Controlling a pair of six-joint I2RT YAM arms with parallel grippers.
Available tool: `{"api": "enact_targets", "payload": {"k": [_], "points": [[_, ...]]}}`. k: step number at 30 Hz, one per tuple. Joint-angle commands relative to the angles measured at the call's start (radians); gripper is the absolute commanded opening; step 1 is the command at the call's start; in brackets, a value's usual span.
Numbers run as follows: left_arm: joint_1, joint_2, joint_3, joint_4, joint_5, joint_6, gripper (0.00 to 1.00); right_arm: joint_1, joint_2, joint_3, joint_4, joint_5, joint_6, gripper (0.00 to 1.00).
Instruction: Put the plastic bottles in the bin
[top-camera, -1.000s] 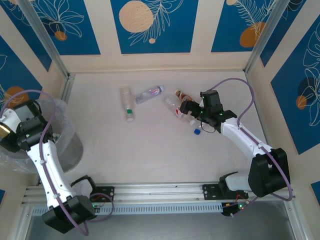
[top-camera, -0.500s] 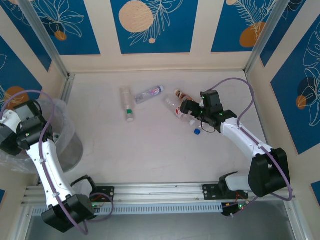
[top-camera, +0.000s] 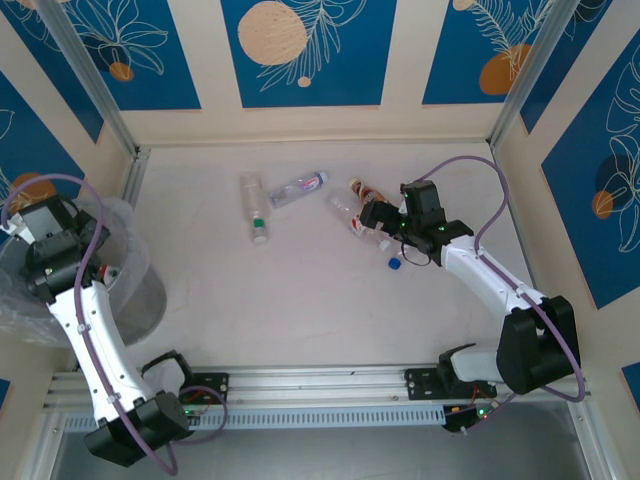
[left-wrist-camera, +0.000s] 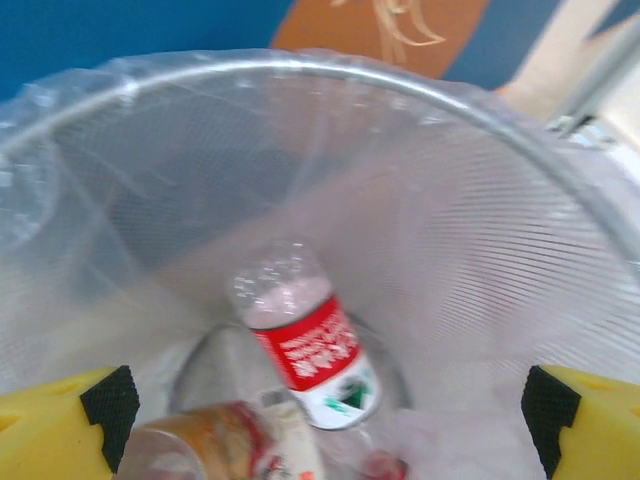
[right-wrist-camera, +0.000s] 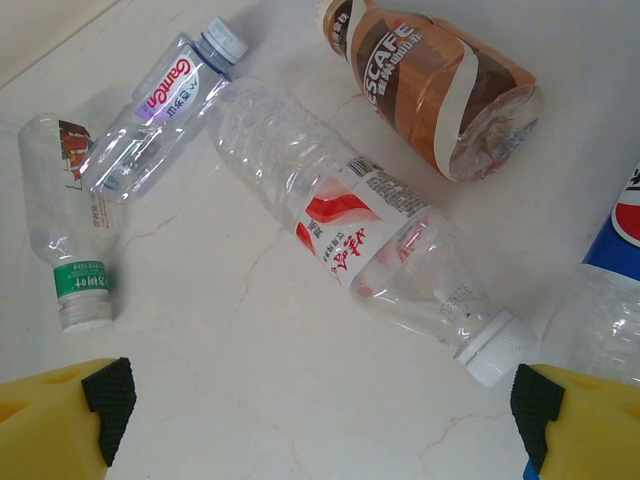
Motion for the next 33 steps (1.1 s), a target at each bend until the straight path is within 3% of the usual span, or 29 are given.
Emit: {"api": "enact_targets", "payload": {"k": [1,7,13,21,26,33], "points": [[-0.026,-0.033,0.043,-0.011,0.179,-0.039,0.99,0.004,0.004,0.027,-0.018,0.032,-0.027,0.99],[-0.091,-0.053,0.059,0.038,0.36,-0.087,0.99,-0.037,0.041,0.055,-0.092,0.106,-0.044,0.99],[-0.214,-0.104,0.028,0.144,0.441,-0.129,0.99,-0.087,0.067,0.039,-0.167,0.166,0.024,0.99],[-0.346,-0.102,-0.035,0.279,0.574,-0.17,1.0,-0.087,0.048,-0.081,-0.175,0.139,0.079,0.9],[-0.412,-0.061,-0.049,0.317,0.594,-0.158,0.99,-0.058,0.059,-0.123,-0.17,0.103,0.082,0.81],[-0.483,-0.019,-0.04,0.325,0.552,-0.131,0.99,-0.016,0.106,-0.152,-0.154,0.156,0.131,0.74]]}}
